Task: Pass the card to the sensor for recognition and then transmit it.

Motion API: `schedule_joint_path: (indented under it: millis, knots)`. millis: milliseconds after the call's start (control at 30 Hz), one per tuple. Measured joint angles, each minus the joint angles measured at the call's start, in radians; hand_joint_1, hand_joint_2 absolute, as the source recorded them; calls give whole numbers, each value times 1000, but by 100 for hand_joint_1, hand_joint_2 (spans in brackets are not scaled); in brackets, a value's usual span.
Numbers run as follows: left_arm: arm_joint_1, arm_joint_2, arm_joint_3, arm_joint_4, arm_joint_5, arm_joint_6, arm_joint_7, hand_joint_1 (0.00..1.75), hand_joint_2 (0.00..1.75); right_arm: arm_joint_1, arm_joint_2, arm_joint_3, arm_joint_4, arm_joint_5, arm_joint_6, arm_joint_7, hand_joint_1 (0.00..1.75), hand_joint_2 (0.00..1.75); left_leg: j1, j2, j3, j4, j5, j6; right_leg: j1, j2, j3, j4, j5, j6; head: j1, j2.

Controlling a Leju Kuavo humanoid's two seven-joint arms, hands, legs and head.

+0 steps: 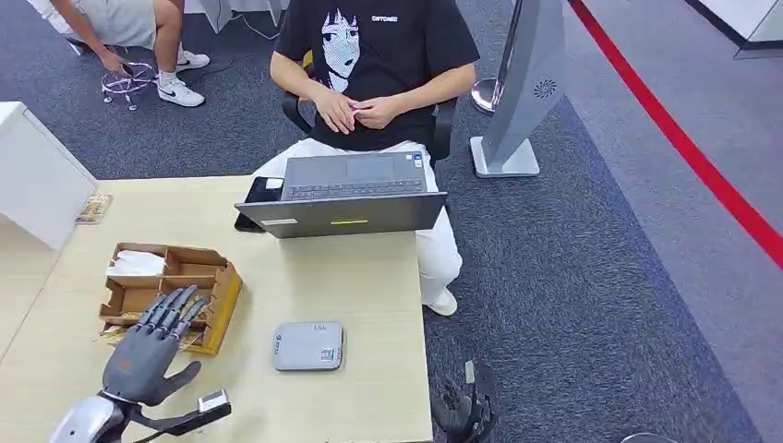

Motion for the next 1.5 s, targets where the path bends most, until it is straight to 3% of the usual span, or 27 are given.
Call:
schedule_joint_path:
  millis: [500,1200,1233,1267,1500]
  knots:
    - [0,11,69,2,-30,26,18,0,175,0,0,4,-1,-1,-1,0,0,175,0,0,0,0,0,0,0,0,0,0,0,0,0,0]
    - [-2,16,75,28,-34,17,11,0,175,1,0,20,-7,16,-13,0,0,175,0,1,0,0,0,0,0,1,0,0,0,0,0,0]
    - [-3,16,75,28,-34,17,11,31,175,1,0,20,-7,16,-13,0,0,175,0,1,0,0,0,0,0,1,0,0,0,0,0,0]
    - [-3,16,75,29,-34,17,11,175,175,1,0,20,-8,16,-13,0,0,175,0,1,0,0,0,0,0,1,0,0,0,0,0,0]
    - [-6,16,75,37,-35,-2,8,175,175,2,0,23,-8,16,-13,0,0,175,0,1,0,0,0,0,0,1,-1,0,0,0,0,0]
